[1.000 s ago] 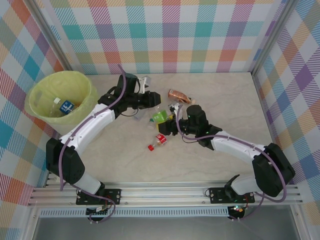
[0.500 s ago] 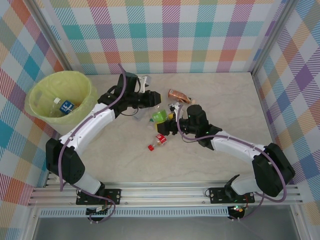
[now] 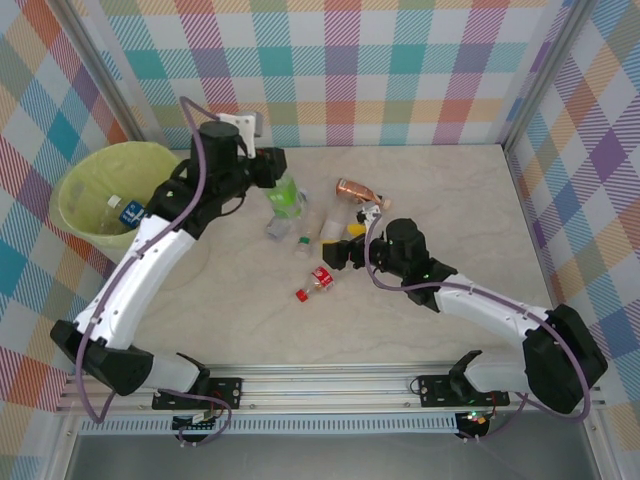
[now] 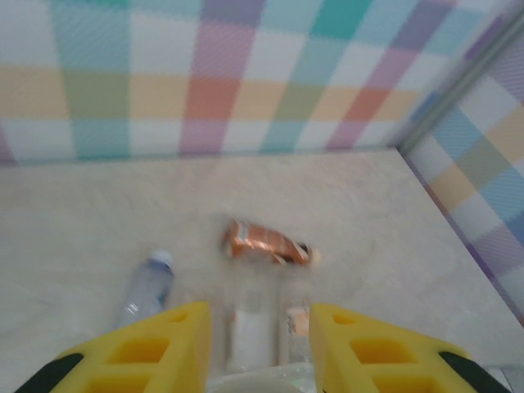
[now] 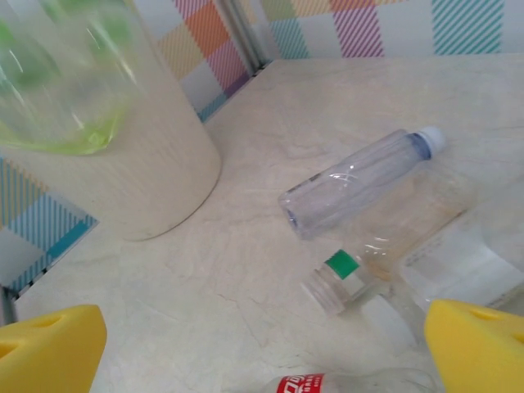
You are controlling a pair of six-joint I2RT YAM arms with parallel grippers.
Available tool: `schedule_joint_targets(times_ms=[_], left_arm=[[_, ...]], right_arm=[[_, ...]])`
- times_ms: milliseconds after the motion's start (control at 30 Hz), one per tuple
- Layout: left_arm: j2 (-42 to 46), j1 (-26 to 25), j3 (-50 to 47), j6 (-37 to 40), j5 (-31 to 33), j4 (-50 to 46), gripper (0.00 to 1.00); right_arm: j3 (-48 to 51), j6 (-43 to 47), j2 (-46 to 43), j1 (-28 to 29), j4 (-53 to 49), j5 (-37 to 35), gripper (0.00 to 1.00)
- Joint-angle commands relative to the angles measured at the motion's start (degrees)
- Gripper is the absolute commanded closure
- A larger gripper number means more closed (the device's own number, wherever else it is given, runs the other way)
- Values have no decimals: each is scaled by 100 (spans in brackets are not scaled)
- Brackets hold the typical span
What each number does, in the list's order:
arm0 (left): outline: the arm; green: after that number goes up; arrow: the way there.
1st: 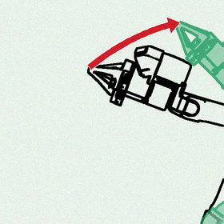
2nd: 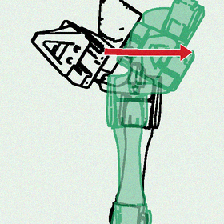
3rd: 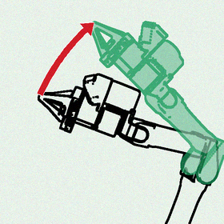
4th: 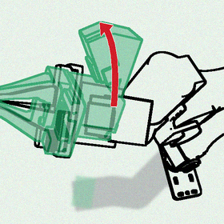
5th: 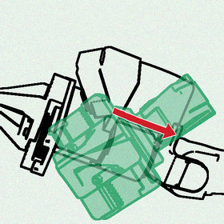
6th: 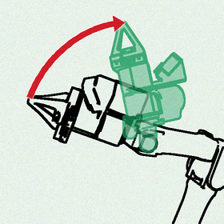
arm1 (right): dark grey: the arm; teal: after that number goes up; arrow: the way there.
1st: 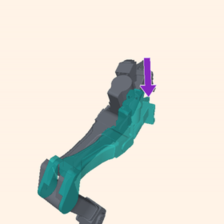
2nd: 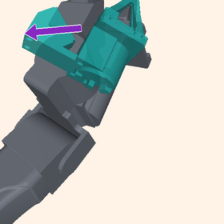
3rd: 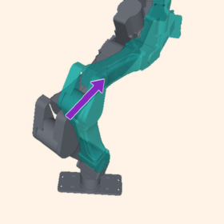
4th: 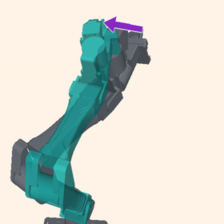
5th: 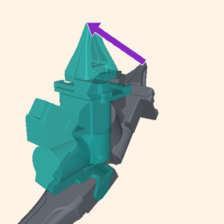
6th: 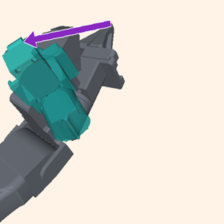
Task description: Put the plastic bottles in the bin
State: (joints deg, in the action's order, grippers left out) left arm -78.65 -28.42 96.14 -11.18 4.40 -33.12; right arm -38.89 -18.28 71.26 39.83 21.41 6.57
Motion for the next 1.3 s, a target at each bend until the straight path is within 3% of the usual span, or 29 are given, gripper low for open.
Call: schedule_joint_targets(times_ms=[0,167,367,567,867,933,1000,1033,1167,1267], left_arm=[[277,-58,540,738,1699,-181,100],[488,70,439,1916,4163,893,100],[577,1280,453,1515,4286,784,100],[681,2828,-22,-36,3136,81,100],[865,4129,-1069,-1546,987,301,99],[886,4342,-1243,-1817,590,372,84],[885,4469,-1341,-2014,314,381,54],[887,4471,-1362,-2069,228,390,45],[912,4469,-1404,-2100,-293,540,20],[849,4474,-1327,-2120,-686,524,12]], right_arm=[[111,132,-181,39,254,-388,0],[145,96,-149,33,254,-420,0],[44,106,-15,31,252,-319,0],[-21,104,45,40,213,-216,0],[-3,9,-7,31,83,-242,0],[10,-6,-15,38,83,-265,1],[8,-27,-25,35,83,-282,0],[11,-33,-19,38,83,-272,0],[-10,-36,-8,33,90,-280,0],[-14,-47,31,32,105,-281,0]])
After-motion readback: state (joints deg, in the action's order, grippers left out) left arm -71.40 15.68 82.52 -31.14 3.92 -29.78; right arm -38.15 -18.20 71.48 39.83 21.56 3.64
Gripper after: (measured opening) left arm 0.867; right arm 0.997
